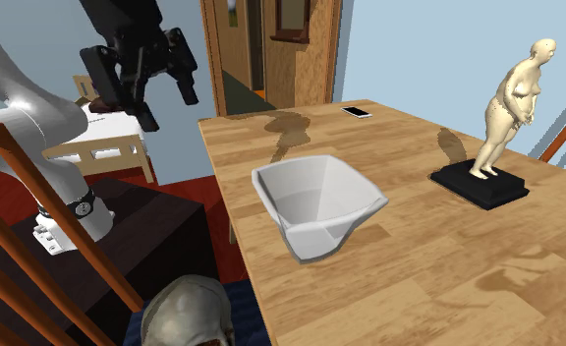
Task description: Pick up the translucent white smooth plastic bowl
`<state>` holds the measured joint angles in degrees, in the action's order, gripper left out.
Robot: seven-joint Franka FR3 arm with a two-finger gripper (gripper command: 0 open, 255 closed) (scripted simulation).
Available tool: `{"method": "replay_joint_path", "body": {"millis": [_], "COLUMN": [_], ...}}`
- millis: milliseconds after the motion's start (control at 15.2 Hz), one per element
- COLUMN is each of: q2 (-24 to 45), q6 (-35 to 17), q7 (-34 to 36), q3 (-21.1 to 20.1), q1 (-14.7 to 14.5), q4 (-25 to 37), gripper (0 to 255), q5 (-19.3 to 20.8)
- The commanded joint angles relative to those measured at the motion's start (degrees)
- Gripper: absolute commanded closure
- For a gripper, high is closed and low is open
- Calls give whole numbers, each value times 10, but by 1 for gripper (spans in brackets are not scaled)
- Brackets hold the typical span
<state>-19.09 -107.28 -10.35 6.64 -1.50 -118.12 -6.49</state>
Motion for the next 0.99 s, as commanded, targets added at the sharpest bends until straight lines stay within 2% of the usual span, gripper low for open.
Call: {"method": "replay_joint_path", "body": {"millis": [0,528,924], "q2": [52,244,403], "q6": [-9,-6,32], "q7": [-8,-33,-40], "q3": [8,28,29], "q1": [-1,8,31], "q4": [38,210,389], "gripper": [0,0,0], "q5": [-11,-65,-107]}}
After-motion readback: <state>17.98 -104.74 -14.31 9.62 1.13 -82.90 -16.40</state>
